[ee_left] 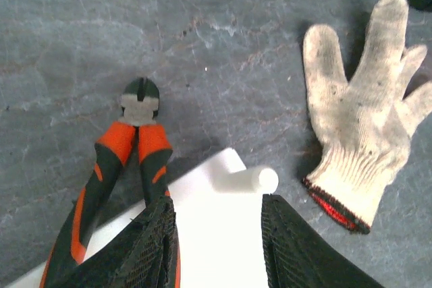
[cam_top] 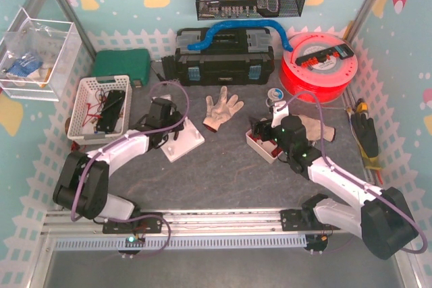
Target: Install the large spring
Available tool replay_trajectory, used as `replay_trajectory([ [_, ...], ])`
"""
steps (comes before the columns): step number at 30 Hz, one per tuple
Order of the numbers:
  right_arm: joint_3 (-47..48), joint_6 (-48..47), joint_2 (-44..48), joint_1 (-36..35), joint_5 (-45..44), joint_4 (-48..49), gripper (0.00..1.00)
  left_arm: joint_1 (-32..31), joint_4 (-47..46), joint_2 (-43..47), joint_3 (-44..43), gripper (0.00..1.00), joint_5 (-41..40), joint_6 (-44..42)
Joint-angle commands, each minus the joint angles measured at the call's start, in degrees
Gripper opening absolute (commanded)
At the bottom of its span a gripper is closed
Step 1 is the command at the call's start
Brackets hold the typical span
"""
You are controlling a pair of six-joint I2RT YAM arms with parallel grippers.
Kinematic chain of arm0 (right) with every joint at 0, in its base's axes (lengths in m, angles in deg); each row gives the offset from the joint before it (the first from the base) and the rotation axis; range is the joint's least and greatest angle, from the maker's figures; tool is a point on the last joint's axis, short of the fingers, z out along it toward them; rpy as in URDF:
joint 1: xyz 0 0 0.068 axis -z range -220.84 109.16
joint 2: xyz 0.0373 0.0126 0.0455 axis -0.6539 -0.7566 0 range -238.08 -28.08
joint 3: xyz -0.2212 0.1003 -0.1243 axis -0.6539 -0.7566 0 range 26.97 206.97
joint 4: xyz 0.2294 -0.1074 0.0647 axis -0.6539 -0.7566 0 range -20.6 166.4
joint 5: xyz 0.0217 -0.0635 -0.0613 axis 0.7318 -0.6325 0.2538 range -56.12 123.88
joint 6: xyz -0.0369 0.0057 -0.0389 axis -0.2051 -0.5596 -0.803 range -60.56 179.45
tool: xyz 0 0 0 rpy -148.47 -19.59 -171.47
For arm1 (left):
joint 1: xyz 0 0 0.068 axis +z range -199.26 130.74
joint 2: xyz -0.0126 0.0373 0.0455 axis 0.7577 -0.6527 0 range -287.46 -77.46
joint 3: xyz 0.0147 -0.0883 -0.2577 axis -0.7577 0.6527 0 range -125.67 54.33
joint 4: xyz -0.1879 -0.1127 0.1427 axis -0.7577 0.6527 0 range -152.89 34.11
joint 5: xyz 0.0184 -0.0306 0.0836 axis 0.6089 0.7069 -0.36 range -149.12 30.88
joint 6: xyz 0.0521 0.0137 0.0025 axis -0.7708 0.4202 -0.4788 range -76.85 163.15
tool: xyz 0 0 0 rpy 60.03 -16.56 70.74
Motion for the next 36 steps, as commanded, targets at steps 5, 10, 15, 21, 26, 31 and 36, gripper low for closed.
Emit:
replay_trajectory([
  [5, 0.28, -0.38, -0.78, -0.52, -1.74, 0.65, 0.98, 0.53, 4.75, -2.89, 0.66, 0.38, 1.4, -0.23],
  [10, 0.16, -0.29, -1.37, -0.56, -2.1, 0.85, 0.98, 0.7, 4.71, -6.12, -0.82, 0.35, 2.06, -0.86],
  [15, 0.11, -0.29, -1.22, -0.54, -2.73, 0.84, 0.98, 0.95, 4.76, -9.17, -1.86, 0.35, 2.09, -1.54],
  [21, 0.1, -0.29, -1.23, -0.61, -3.13, 0.83, 0.98, 0.93, 4.76, -9.51, -2.61, 0.24, 2.28, -1.6],
  [26, 0.11, -0.21, -1.07, -0.64, -3.12, 0.73, 0.98, 0.92, 4.34, -8.59, -4.32, 0.1, 0.82, -2.02],
  [31, 0.1, -0.21, -0.6, -0.63, -3.48, 0.5, 0.98, 2.1, 2.36, -10.69, -8.42, 0.0, -0.63, -4.15],
  [36, -0.05, -0.01, 0.52, -0.57, -2.74, 0.45, 0.98, 6.69, 1.98, -15.92, -14.77, 0.0, -0.64, -5.73],
])
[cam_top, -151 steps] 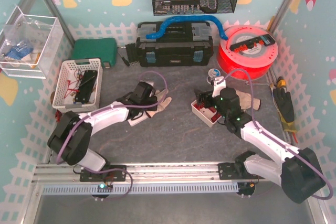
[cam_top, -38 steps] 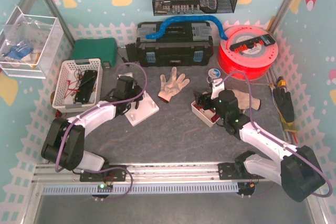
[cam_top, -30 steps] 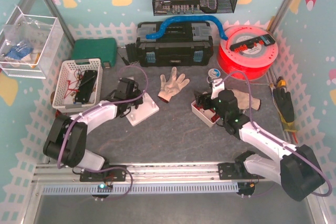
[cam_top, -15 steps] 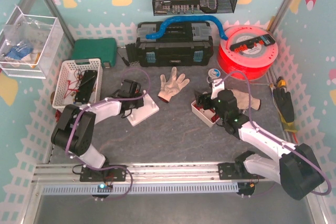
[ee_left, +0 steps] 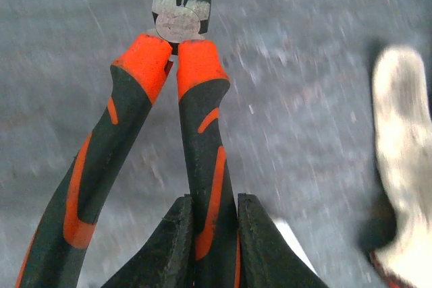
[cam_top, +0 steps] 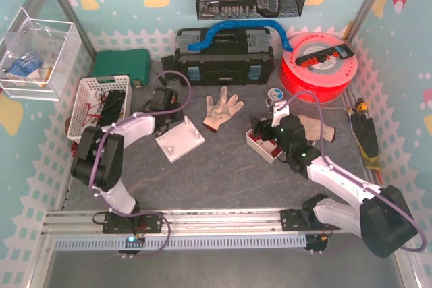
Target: Install the large spring
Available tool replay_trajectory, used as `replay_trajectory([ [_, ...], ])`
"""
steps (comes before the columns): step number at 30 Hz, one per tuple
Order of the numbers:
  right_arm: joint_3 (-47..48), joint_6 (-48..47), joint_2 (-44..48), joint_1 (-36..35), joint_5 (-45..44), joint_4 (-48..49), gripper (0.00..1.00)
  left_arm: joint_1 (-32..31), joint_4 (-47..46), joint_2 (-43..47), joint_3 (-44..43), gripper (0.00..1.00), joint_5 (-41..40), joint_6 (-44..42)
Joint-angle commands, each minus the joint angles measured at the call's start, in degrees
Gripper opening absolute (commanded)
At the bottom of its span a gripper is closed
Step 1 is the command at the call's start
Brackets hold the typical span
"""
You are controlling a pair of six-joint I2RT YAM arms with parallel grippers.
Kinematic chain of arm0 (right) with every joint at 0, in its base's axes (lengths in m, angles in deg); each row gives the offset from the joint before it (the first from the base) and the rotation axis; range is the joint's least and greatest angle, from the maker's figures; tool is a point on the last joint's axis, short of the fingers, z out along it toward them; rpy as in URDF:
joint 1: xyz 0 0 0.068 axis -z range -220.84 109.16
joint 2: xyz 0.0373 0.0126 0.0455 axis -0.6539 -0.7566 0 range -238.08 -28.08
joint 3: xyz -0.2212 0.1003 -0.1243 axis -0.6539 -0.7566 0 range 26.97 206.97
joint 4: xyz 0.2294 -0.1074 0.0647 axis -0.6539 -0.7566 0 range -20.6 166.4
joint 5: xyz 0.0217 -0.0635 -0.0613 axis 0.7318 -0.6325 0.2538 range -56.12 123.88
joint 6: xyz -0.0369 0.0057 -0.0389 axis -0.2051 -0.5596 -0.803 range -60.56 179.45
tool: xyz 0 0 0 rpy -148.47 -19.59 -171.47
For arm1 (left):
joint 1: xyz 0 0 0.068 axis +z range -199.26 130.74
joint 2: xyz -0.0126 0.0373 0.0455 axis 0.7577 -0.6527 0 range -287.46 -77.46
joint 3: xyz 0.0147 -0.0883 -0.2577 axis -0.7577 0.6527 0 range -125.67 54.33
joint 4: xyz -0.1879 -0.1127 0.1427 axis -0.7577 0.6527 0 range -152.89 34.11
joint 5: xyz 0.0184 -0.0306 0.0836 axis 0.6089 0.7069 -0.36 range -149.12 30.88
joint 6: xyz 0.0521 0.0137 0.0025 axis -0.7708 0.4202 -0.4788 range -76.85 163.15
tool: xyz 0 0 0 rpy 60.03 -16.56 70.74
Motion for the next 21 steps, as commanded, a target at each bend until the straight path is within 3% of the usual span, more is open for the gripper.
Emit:
replay_trajectory([
  [1, -0.1, -0.05, 1.57, -0.63, -0.2, 0.58, 0.98, 4.13, -2.97, -3.99, -6.25, 0.0, -1.79, -2.41],
  [12, 0.29, -0.31, 0.27, -0.67, -0.9, 0.36, 0.98, 9.13, -5.08, -16.25, -15.32, 0.05, -2.77, -3.67],
  [21, 1.51, -0.12, -1.84, -0.7, -1.55, -0.95, 0.98, 10.28, -5.1, -14.3, -15.03, 0.39, -2.75, -2.48],
])
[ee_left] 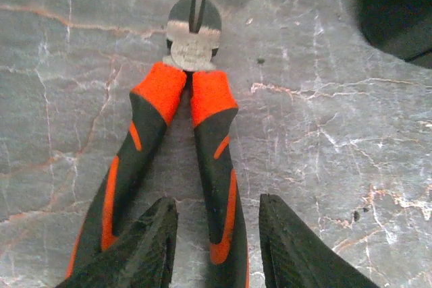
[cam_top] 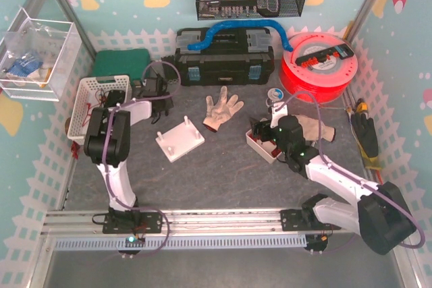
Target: Install the large spring
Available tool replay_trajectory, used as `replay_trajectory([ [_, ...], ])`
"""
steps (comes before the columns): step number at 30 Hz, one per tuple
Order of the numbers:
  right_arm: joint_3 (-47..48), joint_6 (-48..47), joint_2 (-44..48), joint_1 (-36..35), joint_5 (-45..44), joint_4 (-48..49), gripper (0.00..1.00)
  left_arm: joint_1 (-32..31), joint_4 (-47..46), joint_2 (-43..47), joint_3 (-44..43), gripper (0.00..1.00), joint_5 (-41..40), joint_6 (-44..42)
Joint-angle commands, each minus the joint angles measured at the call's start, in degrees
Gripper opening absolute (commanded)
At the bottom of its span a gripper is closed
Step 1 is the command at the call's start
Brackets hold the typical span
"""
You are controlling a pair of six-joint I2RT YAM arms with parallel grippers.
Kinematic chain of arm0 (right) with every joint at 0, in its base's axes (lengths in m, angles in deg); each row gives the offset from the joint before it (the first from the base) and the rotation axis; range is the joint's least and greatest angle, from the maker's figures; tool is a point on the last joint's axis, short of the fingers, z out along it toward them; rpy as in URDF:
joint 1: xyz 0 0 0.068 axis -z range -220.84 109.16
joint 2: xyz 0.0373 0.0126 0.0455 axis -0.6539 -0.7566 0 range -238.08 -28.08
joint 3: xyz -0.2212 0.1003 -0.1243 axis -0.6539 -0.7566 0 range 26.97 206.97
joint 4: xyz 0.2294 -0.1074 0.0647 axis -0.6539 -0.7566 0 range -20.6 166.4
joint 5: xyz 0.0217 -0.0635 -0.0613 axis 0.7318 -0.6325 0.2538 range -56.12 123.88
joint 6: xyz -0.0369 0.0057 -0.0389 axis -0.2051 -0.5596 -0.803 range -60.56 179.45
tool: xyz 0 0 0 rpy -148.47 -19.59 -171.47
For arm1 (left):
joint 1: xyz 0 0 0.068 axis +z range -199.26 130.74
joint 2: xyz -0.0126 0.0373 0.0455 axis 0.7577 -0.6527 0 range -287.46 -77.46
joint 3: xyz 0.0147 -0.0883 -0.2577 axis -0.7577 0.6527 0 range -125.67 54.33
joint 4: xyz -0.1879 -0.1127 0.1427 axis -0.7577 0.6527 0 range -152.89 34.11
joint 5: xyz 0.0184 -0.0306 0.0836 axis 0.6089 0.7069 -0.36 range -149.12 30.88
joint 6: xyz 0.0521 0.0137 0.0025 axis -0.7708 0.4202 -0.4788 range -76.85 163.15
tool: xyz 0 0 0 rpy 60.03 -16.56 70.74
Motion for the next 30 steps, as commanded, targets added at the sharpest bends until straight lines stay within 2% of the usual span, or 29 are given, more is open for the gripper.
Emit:
replay_trajectory([
  [1, 1.49, -0.14, -0.94, -0.31, -1.39, -0.82, 0.98, 0.38, -1.65, 3.79, -0.82, 0.42, -0.6, 0.5],
  [9, 2.51, 0.72, -1.44, -0.36, -3.25, -2.92, 0.99, -2.01, -3.27, 15.95, 5.38, 0.6, 2.78, 2.65],
  [13, 3.33, 1.32, -2.17, -0.33, -3.41, -4.04, 0.98, -6.48, -5.79, 22.66, 9.72, 0.69, 3.64, 2.31],
  [17, 4.01, 1.62, -2.44, -0.34, -2.15, -5.13, 0.97, -13.09, -8.78, 28.53, 14.17, 0.86, 3.34, 0.62],
  [20, 6.12, 1.64, -3.52, -0.32, -0.24, -9.15, 0.88, -18.34, -9.42, 31.66, 17.03, 0.92, 2.11, 0.09],
  [22, 7.92, 1.03, -5.06, -0.36, 1.04, -12.12, 0.77, -20.89, -9.51, 33.59, 18.72, 0.99, 1.76, 0.24],
  [24, 9.62, 0.73, -6.9, -0.35, 1.31, -14.87, 0.62, -22.98, -10.06, 34.63, 20.34, 0.99, 1.54, 0.31],
  [25, 10.38, 0.42, -7.88, -0.35, 1.59, -15.85, 0.59, -24.52, -10.81, 35.04, 21.14, 0.99, 0.88, 0.15],
  [27, 11.31, -0.21, -8.85, -0.36, 2.32, -16.93, 0.53, -27.0, -12.72, 35.35, 22.9, 0.99, -0.99, -0.34],
  [30, 12.28, -1.07, -10.32, -0.35, 3.68, -18.45, 0.52, -29.27, -14.76, 35.17, 24.3, 0.99, -2.86, -1.33],
])
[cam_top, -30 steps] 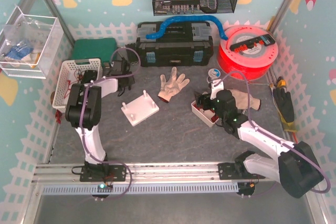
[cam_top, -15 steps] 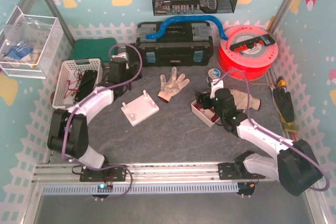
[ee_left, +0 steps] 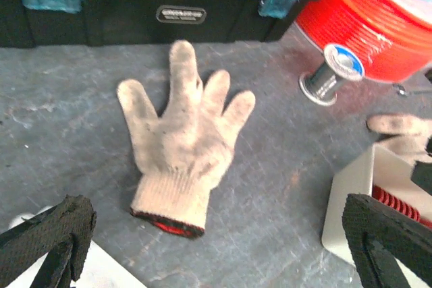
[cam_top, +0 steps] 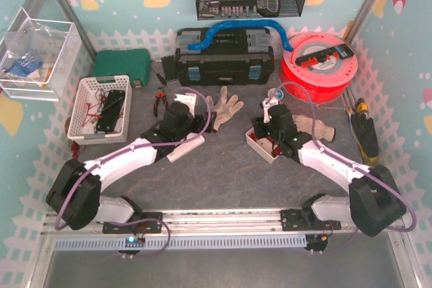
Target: Install the large spring
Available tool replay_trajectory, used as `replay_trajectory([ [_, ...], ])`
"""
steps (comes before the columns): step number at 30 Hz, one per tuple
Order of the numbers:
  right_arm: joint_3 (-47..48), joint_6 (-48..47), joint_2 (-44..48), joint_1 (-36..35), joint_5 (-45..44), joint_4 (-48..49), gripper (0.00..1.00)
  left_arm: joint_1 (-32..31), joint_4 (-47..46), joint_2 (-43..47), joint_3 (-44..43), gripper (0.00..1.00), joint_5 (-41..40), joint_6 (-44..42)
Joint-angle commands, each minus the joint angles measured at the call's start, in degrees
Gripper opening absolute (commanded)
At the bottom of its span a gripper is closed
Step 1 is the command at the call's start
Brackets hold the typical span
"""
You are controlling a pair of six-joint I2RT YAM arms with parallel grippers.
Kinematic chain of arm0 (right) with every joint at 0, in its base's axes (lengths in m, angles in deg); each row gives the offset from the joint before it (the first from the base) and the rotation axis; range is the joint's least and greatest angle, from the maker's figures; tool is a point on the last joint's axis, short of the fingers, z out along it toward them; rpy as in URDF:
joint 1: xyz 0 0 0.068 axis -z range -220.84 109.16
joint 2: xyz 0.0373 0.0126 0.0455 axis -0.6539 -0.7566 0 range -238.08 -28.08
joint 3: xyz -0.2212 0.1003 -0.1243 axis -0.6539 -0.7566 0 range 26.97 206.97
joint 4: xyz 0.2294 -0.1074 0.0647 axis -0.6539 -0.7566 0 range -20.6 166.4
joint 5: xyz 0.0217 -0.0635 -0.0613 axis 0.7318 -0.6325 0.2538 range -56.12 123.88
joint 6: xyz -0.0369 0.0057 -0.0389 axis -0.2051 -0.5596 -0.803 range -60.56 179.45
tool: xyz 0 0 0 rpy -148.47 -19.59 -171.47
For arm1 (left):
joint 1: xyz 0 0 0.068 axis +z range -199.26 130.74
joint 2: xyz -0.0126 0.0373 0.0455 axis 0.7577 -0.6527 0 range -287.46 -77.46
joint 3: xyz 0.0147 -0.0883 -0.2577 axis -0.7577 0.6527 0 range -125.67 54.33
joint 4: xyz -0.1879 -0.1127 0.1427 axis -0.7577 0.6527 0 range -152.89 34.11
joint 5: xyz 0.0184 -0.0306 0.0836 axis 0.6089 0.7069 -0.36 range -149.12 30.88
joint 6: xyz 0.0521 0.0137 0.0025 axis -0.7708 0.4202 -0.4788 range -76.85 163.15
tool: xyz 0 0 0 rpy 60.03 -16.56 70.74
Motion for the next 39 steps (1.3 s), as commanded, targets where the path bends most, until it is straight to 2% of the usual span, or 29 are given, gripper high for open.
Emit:
replay_trajectory([
  [1, 2.24, -1.42, -2.28, -0.34, 2.37, -5.91, 0.52, -2.65, -4.14, 0.48, 2.01, 0.99, -3.85, -1.98],
  [4, 1.48, -1.64, -3.87, -0.28, 2.2, -6.95, 0.53, -2.81, -5.44, 1.58, 3.4, 0.99, -6.77, -2.0],
  [11, 2.67, -2.49, -6.38, -0.21, 5.1, -8.74, 0.53, -2.84, -11.52, 6.57, 8.77, 0.99, -5.18, -3.48],
  [19, 1.86, -3.21, -4.21, -0.27, 4.12, -10.45, 0.5, -2.91, -11.73, 7.6, 9.37, 0.99, -5.92, -3.89],
  [28, 2.59, -4.4, -8.41, -0.16, 5.66, -9.69, 0.51, -3.25, -11.27, 8.33, 9.36, 0.99, -6.57, -4.24],
  [34, 3.95, -3.9, -11.99, -0.07, -0.1, -11.33, 0.5, -3.44, -11.11, 9.09, 9.81, 0.99, -7.79, -4.41],
  [39, 3.94, -3.09, -11.11, -0.01, -4.12, -12.07, 0.46, -3.6, -11.03, 9.01, 9.75, 0.99, -8.38, -4.67],
])
